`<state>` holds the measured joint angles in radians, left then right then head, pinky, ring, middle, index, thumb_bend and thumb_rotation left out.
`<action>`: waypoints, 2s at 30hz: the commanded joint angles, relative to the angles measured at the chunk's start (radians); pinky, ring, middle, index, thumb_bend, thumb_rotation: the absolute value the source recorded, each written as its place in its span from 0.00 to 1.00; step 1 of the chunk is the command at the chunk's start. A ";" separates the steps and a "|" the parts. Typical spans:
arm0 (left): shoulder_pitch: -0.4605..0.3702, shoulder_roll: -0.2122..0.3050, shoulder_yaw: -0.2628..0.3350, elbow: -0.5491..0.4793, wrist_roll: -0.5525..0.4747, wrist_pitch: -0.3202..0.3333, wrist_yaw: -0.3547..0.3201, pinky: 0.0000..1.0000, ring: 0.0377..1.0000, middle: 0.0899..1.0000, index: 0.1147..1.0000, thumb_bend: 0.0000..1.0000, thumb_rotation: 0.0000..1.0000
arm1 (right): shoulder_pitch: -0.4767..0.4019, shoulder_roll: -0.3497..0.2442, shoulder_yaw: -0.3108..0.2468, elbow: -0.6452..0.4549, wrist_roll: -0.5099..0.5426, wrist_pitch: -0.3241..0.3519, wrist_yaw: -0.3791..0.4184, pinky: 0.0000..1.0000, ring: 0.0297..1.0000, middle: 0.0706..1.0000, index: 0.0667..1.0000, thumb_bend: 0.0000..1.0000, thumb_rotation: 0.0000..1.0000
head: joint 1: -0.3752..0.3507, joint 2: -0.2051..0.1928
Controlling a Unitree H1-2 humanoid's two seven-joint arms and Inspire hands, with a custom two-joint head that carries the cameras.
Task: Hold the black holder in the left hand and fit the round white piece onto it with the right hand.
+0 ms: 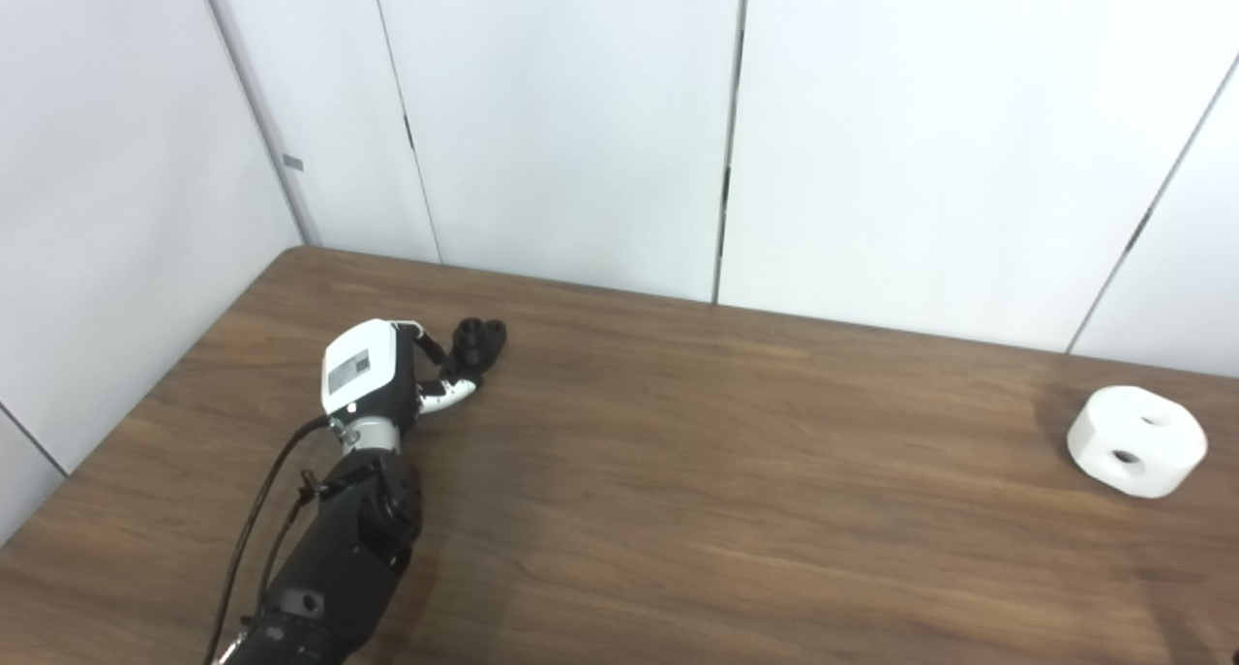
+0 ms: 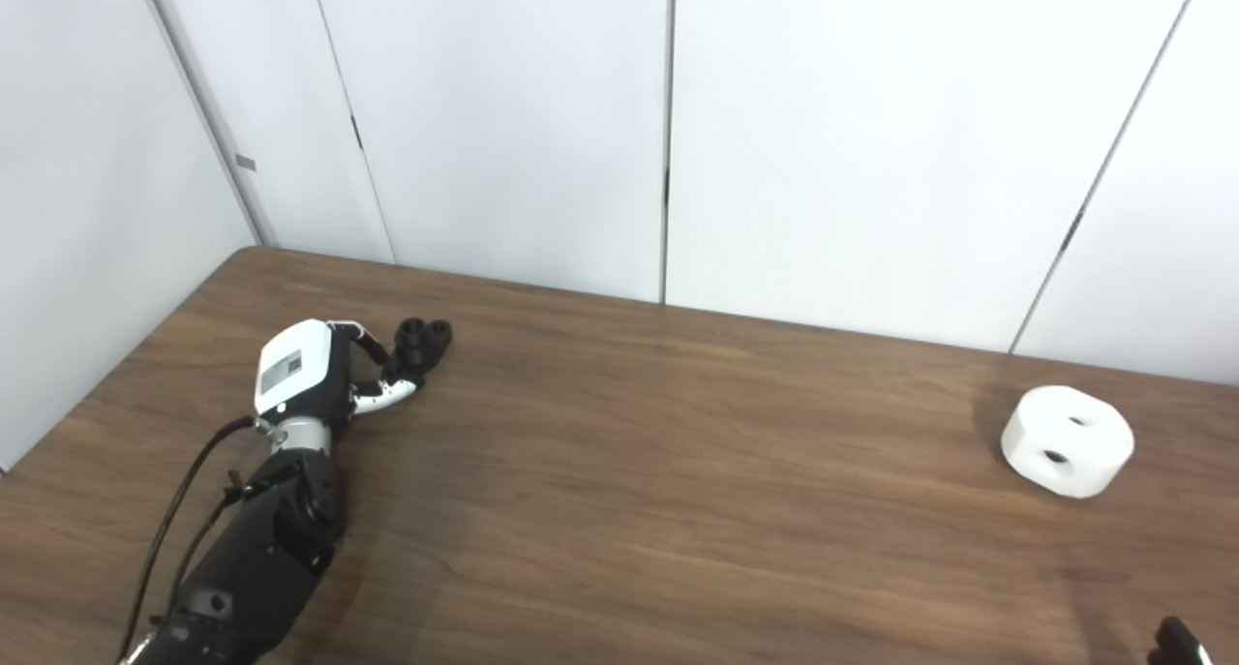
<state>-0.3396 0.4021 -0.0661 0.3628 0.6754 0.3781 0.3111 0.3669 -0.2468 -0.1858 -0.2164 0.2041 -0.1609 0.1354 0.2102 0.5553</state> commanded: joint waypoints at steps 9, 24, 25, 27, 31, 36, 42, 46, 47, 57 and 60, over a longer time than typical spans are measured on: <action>0.022 0.011 -0.009 -0.106 -0.042 0.009 -0.092 0.91 0.88 0.79 0.43 0.50 0.06 | 0.034 0.013 0.028 -0.009 0.004 0.041 0.009 1.00 1.00 0.99 0.96 0.71 1.00 | -0.014 0.010; 0.225 -0.051 -0.095 -0.425 -0.079 -0.039 -0.224 0.81 0.89 0.83 0.43 0.49 0.06 | 0.032 0.026 0.036 -0.037 -0.008 0.068 -0.013 1.00 1.00 0.98 0.96 0.70 1.00 | -0.056 0.042; 0.238 -0.050 -0.103 -0.443 -0.075 -0.047 -0.232 0.80 0.89 0.83 0.43 0.49 0.06 | 0.031 0.026 0.037 -0.038 -0.011 0.070 -0.014 1.00 1.00 0.98 0.96 0.70 1.00 | -0.061 0.045; 0.263 -0.053 -0.118 -0.476 -0.065 -0.057 -0.249 0.80 0.89 0.83 0.43 0.49 0.06 | 0.029 0.027 0.040 -0.042 -0.018 0.072 -0.017 1.00 1.00 0.98 0.96 0.72 1.00 | -0.076 0.057; 0.303 -0.047 -0.161 -0.518 -0.040 -0.119 -0.260 0.78 0.87 0.82 0.43 0.49 0.06 | 0.025 0.031 0.047 -0.050 -0.020 0.074 -0.021 1.00 1.00 0.98 0.96 0.72 1.00 | -0.099 0.075; 0.342 -0.051 -0.201 -0.582 -0.027 -0.145 -0.314 0.80 0.88 0.83 0.43 0.49 0.06 | 0.021 0.037 0.057 -0.058 -0.043 0.066 -0.032 1.00 1.00 0.97 0.95 0.67 1.00 | -0.140 0.109; 0.390 -0.057 -0.234 -0.652 -0.044 -0.187 -0.380 0.80 0.90 0.85 0.43 0.50 0.05 | 0.026 0.042 0.069 -0.092 -0.062 0.084 -0.046 1.00 0.99 0.96 0.95 0.64 1.00 | -0.192 0.146; 0.407 -0.042 -0.268 -0.646 -0.052 -0.288 -0.392 0.80 0.89 0.84 0.43 0.50 0.05 | 0.027 0.043 0.076 -0.106 -0.071 0.094 -0.048 1.00 0.99 0.96 0.95 0.60 1.00 | -0.215 0.165; 0.411 -0.039 -0.279 -0.652 -0.053 -0.305 -0.406 0.83 0.89 0.83 0.43 0.50 0.05 | 0.027 0.044 0.077 -0.110 -0.073 0.101 -0.050 1.00 0.99 0.96 0.95 0.60 1.00 | -0.223 0.172; 0.444 -0.037 -0.366 -0.730 -0.033 -0.360 -0.549 0.89 0.90 0.84 0.43 0.50 0.05 | 0.009 0.059 0.079 -0.127 -0.087 0.144 -0.058 1.00 0.99 0.96 0.96 0.61 1.00 | -0.241 0.216; 0.459 -0.037 -0.373 -0.753 -0.011 -0.359 -0.572 0.90 0.90 0.84 0.43 0.50 0.05 | 0.007 0.059 0.081 -0.134 -0.091 0.156 -0.056 1.00 0.99 0.96 0.96 0.61 1.00 | -0.242 0.224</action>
<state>0.1024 0.3553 -0.4287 -0.3746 0.6570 0.0156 -0.2181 0.3735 -0.1902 -0.1161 -0.3355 0.1185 -0.0232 0.0722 -0.0307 0.7777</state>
